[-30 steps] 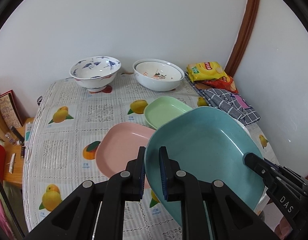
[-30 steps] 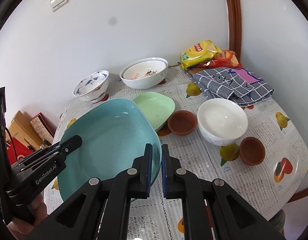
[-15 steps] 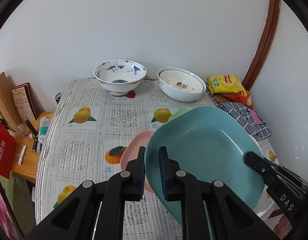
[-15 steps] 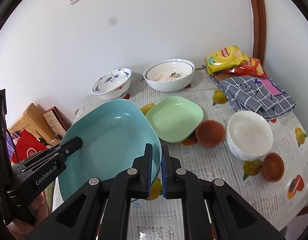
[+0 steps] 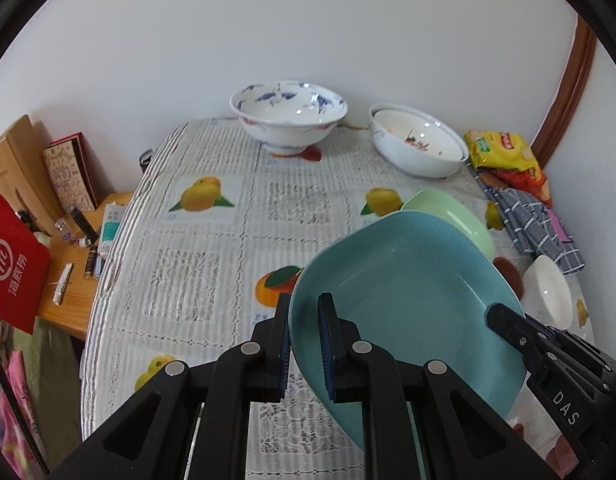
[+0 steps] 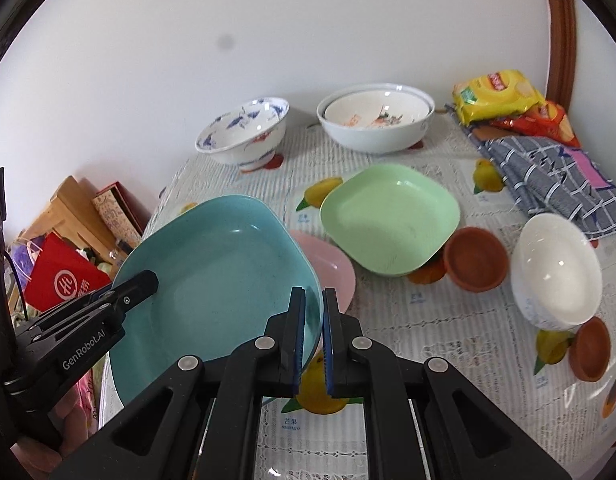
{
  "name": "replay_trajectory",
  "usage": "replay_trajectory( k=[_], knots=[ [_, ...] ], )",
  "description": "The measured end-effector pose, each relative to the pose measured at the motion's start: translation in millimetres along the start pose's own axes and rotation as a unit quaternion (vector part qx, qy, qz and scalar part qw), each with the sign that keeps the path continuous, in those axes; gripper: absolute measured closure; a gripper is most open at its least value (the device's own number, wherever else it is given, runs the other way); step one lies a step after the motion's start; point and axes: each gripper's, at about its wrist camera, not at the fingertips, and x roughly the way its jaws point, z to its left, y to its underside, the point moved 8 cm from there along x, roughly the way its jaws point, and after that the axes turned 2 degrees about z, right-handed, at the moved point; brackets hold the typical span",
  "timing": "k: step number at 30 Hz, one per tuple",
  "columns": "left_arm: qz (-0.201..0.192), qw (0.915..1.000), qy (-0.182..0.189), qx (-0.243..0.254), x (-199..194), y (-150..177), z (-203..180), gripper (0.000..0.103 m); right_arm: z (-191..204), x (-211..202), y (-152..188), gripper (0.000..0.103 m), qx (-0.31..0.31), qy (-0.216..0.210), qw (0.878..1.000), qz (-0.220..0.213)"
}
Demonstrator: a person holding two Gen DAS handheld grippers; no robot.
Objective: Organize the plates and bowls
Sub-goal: 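Lift the light-blue plate with both grippers and carry it over the pink plate, then lower the light-blue plate onto the pink plate and open both grippers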
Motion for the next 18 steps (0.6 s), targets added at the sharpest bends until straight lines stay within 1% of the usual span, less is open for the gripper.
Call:
replay_trajectory(
  k=[5, 9, 18],
  knots=[
    [0.026, 0.9996, -0.007, -0.004, 24.8, 11.6, 6.7, 0.09, -1.9, 26.2, 10.9, 0.095, 0.0, -0.002, 1.0, 0.029],
    [0.042, 0.9991, -0.007, -0.009, 39.9, 16.1, 7.5, 0.09, -3.3, 41.6, 13.1, 0.095, -0.002, -0.001, 0.999, 0.043],
    [0.058, 0.9981, -0.014, -0.013, 60.4, 11.6, 10.5, 0.09, -5.8, 65.9, 5.4, 0.095, -0.021, 0.005, 0.998, 0.058]
  ],
)
